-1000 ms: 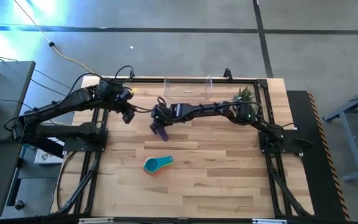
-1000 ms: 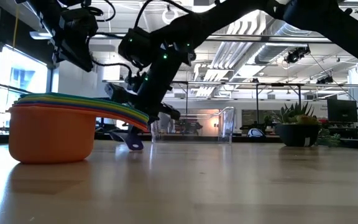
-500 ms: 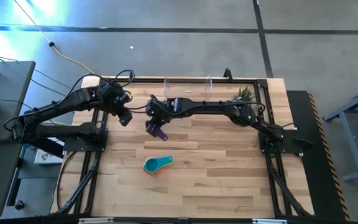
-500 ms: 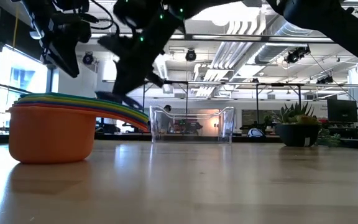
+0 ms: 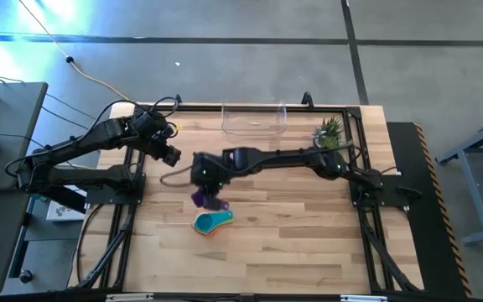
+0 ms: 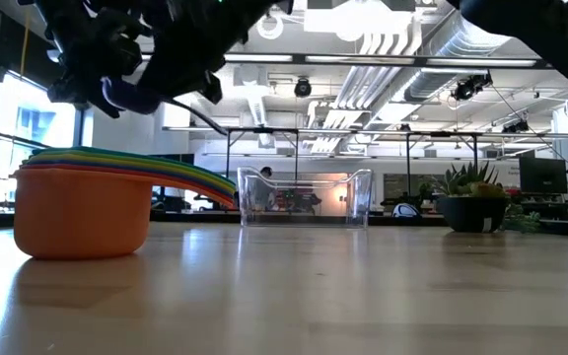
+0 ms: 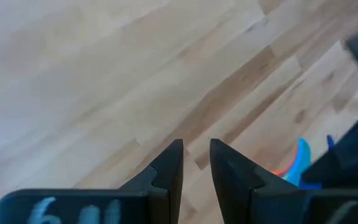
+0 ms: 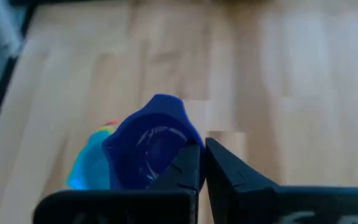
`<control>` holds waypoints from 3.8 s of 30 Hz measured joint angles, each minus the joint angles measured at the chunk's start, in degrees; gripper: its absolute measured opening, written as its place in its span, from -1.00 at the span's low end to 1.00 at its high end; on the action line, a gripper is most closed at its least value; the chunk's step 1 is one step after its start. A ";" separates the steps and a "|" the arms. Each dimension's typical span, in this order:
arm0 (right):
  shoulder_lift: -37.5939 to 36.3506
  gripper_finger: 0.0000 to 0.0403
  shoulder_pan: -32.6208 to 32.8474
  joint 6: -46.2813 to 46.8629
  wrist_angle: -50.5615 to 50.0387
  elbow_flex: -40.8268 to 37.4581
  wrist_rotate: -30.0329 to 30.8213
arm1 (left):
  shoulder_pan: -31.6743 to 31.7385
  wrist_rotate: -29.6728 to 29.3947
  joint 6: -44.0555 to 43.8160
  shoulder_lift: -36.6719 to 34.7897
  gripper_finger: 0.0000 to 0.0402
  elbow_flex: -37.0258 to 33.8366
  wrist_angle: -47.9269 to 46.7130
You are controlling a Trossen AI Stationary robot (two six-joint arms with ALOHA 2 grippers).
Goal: Nest measuring cups in basket
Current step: Stack the dark blue measuring cup on top of the light blue measuring cup, then put the nest of measuring cups into the transparent bin
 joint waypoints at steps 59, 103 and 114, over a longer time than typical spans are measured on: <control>3.43 -0.70 5.36 -20.68 4.74 0.03 -6.35 | -8.80 -2.15 1.20 -2.62 -0.64 -0.04 8.68; -2.36 -0.69 5.65 12.17 1.09 0.08 8.27 | -34.16 -13.93 9.00 -50.34 -0.64 -43.38 55.27; -2.47 -0.69 4.15 13.55 1.09 0.07 8.07 | -34.07 -13.03 13.40 -49.88 -0.64 -47.57 57.84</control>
